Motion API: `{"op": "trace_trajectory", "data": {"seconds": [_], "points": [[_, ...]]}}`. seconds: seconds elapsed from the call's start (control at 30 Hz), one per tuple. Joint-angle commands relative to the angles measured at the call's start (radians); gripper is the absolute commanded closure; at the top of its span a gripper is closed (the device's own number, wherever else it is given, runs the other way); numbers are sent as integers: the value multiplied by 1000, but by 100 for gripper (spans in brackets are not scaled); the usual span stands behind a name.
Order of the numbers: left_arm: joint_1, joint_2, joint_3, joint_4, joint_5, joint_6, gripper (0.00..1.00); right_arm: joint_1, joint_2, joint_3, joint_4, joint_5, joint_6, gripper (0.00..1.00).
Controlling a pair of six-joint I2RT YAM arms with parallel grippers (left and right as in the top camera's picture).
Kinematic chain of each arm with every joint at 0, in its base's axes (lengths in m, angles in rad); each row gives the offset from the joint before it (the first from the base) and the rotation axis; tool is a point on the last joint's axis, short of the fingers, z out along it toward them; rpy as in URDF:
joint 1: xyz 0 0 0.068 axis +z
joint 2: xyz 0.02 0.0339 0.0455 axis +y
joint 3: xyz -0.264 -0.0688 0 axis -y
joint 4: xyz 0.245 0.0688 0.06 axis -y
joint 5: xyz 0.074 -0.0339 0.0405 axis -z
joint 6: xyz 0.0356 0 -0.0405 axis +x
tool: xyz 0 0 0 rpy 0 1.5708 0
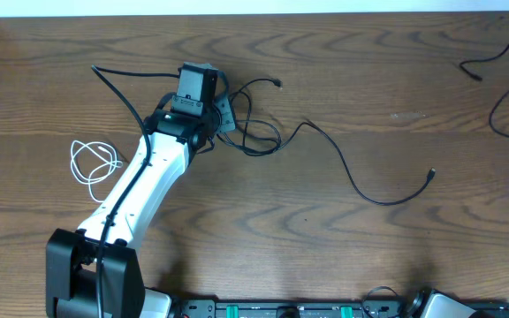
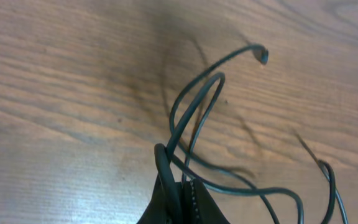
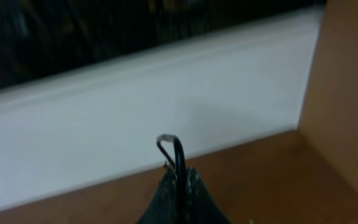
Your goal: Untangle cables
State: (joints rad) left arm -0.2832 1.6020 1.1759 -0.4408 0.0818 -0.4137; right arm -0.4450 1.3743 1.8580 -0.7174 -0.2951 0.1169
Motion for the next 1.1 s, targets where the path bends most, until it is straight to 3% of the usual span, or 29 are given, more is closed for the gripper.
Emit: {"op": "trace_trajectory", "data": {"seconds": [0.0, 0.17, 0.37, 0.5, 0.6, 0.63, 0.73, 0.8, 0.87, 0.97, 1.0, 1.03, 1.07], "points": [[-21, 10, 19, -12, 100, 13, 92, -5, 46, -14, -138, 88, -21, 99], [-90, 61, 19, -33, 100, 14, 92, -6, 167, -90, -297, 282, -16, 99], [-112, 107, 19, -60, 101, -15, 92, -6, 298, -186, -280, 423, 45, 99], [-122, 109, 19, -51, 195, -63, 90, -8, 404, -228, -275, 525, 132, 99], [-132, 109, 19, -52, 203, -63, 78, -14, 487, -239, -307, 588, 197, 99], [-138, 109, 19, -52, 204, -63, 67, -19, 516, -239, -320, 604, 213, 99], [-159, 109, 19, -51, 219, -63, 55, -39, 572, -239, -332, 611, 227, 99], [-180, 109, 19, -44, 225, -63, 33, -56, 595, -239, -342, 607, 231, 99], [-203, 109, 19, -39, 220, -63, 7, -73, 603, -239, -350, 595, 263, 88], [-240, 109, 19, -29, 187, -80, 5, -92, 595, -239, -353, 558, 281, 78], [-255, 109, 19, -24, 158, -82, 5, -97, 590, -239, -353, 546, 285, 65], [-269, 110, 19, -21, 125, -82, 4, -100, 584, -239, -353, 534, 291, 22], [-284, 112, 19, -17, 85, -82, 4, -105, 577, -239, -353, 517, 290, 1]]}}
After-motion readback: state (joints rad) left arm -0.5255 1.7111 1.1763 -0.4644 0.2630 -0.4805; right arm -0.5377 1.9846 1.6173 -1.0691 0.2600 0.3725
